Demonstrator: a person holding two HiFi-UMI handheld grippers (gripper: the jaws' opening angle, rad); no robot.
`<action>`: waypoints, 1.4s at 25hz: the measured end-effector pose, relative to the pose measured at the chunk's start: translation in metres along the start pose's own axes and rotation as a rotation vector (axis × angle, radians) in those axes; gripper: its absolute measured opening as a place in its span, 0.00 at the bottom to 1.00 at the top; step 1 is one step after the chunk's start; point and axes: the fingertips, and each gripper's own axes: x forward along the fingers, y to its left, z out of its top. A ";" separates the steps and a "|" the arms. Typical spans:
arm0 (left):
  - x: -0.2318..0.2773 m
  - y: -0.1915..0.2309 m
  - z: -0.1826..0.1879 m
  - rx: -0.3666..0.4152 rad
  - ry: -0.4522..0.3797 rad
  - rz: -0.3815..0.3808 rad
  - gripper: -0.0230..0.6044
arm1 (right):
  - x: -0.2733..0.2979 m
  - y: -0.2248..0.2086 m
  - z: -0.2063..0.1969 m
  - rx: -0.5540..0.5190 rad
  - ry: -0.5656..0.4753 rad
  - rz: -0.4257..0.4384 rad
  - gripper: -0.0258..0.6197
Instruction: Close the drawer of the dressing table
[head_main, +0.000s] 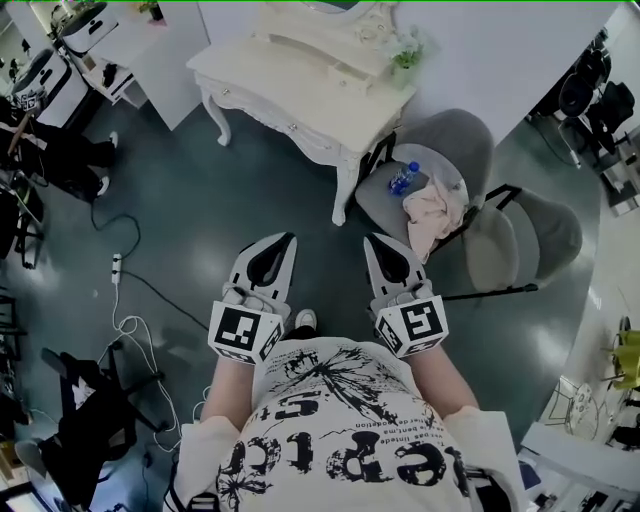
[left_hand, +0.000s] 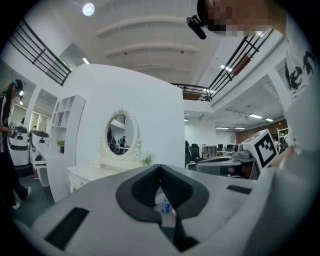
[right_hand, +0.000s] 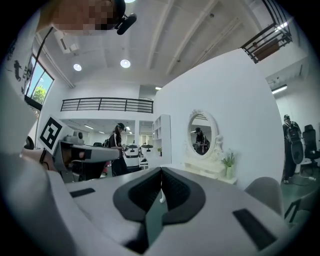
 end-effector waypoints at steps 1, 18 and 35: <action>0.003 0.014 0.000 0.003 0.001 0.001 0.07 | 0.014 0.001 0.001 0.000 -0.001 -0.004 0.07; 0.048 0.215 -0.034 -0.071 0.066 0.159 0.07 | 0.224 0.007 -0.014 -0.019 0.068 0.054 0.07; 0.256 0.366 -0.016 -0.032 0.107 0.159 0.07 | 0.439 -0.141 0.002 0.014 0.058 0.011 0.07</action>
